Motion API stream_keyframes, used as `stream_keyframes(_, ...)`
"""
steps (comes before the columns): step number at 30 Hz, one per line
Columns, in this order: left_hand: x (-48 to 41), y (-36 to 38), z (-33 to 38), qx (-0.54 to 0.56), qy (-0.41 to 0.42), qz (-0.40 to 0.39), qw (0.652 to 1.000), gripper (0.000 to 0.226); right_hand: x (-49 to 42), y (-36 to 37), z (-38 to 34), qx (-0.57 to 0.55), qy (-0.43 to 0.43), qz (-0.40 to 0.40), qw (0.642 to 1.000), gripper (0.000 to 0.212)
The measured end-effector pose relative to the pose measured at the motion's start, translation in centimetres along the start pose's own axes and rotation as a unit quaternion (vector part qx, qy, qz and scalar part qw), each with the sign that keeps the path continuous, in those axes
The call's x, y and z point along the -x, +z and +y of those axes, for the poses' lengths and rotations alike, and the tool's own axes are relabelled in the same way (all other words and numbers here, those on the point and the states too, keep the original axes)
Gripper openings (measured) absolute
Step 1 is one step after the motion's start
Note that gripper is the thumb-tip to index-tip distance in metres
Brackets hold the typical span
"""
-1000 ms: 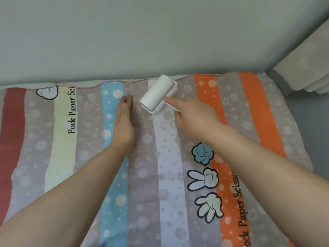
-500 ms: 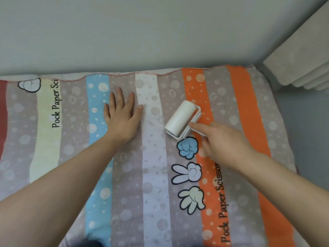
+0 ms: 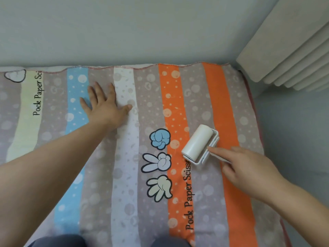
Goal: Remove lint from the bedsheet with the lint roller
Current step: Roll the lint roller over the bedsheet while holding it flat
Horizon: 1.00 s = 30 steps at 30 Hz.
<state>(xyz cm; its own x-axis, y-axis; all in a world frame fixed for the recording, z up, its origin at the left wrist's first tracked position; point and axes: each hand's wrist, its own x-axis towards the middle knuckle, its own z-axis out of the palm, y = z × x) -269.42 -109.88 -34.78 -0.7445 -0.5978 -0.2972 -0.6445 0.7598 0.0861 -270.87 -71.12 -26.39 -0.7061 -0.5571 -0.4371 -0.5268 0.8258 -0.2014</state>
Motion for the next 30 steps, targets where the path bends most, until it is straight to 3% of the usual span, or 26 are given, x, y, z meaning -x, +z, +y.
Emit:
stream_keyframes(8,1.6,-0.5,2.4,0.074,0.013,0.076,0.994,0.077,2.0,-7.0,3.8,-0.026,-0.010,-0.062,0.998,0.063)
stream_keyframes(13,3.3,-0.6,5.8,0.130,0.155,0.056,0.978,0.046,-5.0,-8.8,0.1,-0.128,-0.047,0.067,0.988,0.055)
stream_keyframes(17,0.7,0.1,5.8,0.165,0.167,0.032,0.971,0.068,-14.4,-6.6,-4.3,-0.125,-0.031,0.119,0.985,0.057)
stream_keyframes(20,-0.4,0.2,4.9,0.184,0.183,-0.025,0.965,0.087,-18.0,-5.2,-6.1,-0.085,-0.026,0.101,0.991,0.058)
stream_keyframes(25,-1.2,-0.4,4.4,0.156,0.205,-0.088,0.962,0.097,-17.5,-4.4,-6.1,-0.061,0.020,0.068,0.996,0.056)
stream_keyframes(30,-0.9,-0.1,5.4,0.127,0.191,-0.089,0.969,0.106,-14.2,-4.6,-4.4,-0.045,0.055,0.052,0.996,0.053)
